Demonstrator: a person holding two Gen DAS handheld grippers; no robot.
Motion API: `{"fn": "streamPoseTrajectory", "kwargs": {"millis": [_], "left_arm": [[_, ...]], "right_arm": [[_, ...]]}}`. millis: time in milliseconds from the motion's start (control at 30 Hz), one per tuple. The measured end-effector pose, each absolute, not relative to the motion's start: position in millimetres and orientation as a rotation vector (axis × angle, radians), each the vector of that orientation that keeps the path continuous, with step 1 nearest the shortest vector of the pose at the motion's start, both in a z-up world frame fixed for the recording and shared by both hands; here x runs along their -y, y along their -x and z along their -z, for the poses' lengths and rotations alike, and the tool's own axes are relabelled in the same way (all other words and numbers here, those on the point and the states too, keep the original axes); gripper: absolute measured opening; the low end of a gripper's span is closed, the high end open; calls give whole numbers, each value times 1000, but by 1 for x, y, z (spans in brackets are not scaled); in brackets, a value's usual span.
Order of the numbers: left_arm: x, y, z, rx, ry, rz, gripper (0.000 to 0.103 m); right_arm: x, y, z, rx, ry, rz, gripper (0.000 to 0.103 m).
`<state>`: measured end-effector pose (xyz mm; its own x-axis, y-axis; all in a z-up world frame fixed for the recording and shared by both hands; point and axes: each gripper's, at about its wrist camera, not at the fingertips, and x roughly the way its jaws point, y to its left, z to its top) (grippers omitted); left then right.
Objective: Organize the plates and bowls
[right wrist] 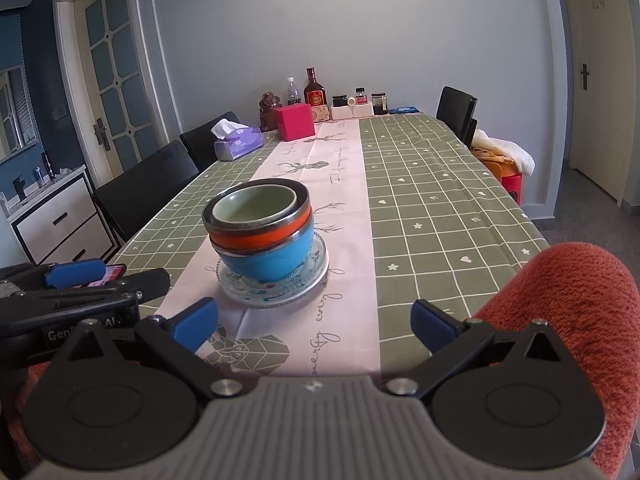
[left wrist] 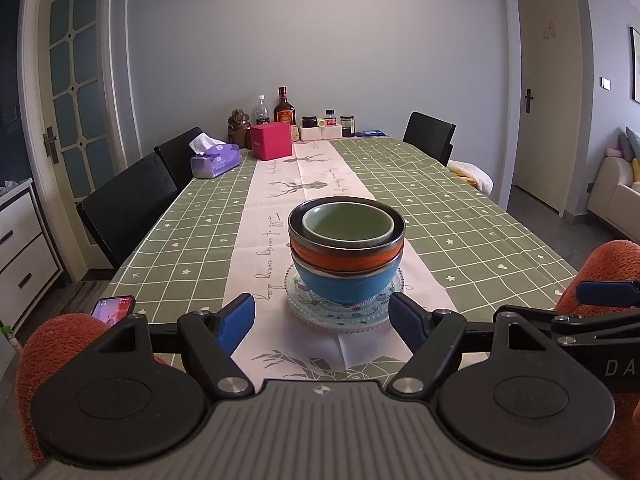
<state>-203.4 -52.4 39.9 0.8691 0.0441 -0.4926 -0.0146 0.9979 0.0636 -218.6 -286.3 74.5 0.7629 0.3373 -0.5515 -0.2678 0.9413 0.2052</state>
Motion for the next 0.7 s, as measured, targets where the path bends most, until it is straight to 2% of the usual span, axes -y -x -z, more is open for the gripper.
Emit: {"fn": "streamPoseTrajectory", "kwargs": {"millis": [700], "left_arm": [[52,209,-45,-494,-49,-23,89]], "right_arm": [[286,224,-81,-589,-105,-330,100]]}}
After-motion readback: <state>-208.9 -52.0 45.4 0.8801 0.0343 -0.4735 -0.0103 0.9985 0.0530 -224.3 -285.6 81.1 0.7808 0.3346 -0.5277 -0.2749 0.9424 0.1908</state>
